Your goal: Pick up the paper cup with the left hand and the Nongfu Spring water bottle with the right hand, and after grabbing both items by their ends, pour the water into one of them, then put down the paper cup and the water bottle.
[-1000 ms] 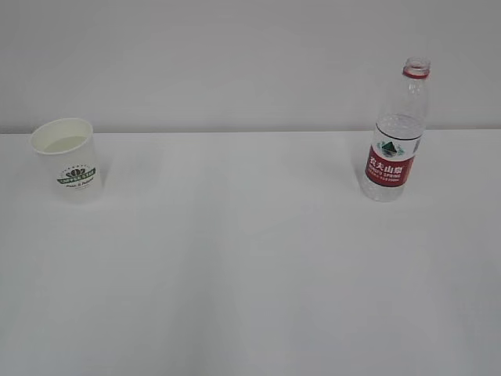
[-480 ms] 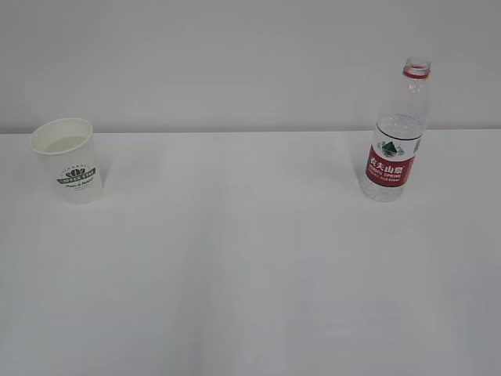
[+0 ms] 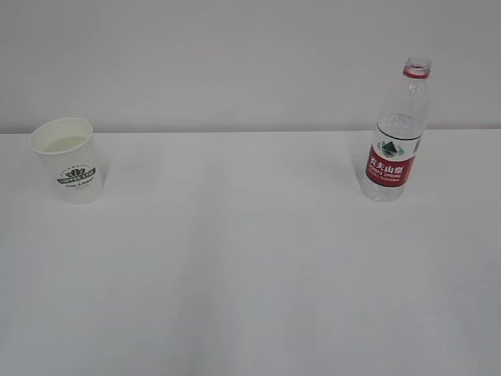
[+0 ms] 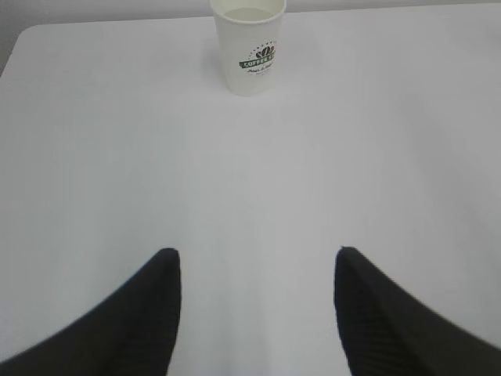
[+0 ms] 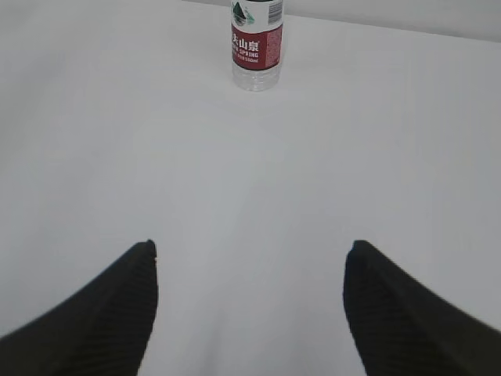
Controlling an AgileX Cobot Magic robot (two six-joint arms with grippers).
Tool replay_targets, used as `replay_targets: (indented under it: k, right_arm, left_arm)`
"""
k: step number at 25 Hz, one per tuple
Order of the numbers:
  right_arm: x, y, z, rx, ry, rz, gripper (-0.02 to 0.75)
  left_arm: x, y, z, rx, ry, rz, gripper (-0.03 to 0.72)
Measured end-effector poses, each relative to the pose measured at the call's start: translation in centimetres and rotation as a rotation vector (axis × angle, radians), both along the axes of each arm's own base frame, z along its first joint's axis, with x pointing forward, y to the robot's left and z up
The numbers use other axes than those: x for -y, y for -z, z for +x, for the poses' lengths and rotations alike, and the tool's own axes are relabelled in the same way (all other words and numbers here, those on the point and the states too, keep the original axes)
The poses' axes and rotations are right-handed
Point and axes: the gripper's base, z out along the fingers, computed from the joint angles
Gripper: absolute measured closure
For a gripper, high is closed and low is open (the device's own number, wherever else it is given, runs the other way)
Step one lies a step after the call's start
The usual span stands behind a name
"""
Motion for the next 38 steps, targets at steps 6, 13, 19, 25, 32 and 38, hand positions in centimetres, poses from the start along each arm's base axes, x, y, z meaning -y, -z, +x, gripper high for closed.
replay_targets:
  k: [6,13,19,25,32,38]
  right_arm:
    - [0.0,0.0,0.0,0.0,0.0,0.0,0.182]
    - [-0.03,0.0,-0.03,0.0,0.037,0.0,0.182]
    - [-0.13,0.0,-0.12,0.0,0.153,-0.001,0.182]
    - [-0.13,0.0,-0.12,0.0,0.156,-0.002,0.182]
    - [-0.13,0.0,-0.12,0.0,0.156,-0.002,0.182]
    - [-0.13,0.0,-0.12,0.0,0.156,-0.002,0.183]
  left_arm:
    - [0.01,0.0,0.0,0.0,0.001,-0.001,0.235]
    - [0.04,-0.02,0.01,0.002,-0.026,-0.001,0.235]
    - [0.1,-0.02,0.03,0.002,-0.098,-0.001,0.235]
    - [0.11,-0.02,0.03,0.002,-0.104,-0.001,0.235]
    - [0.11,-0.02,0.03,0.003,-0.104,-0.001,0.235]
    - [0.11,-0.02,0.03,0.003,-0.104,-0.001,0.235]
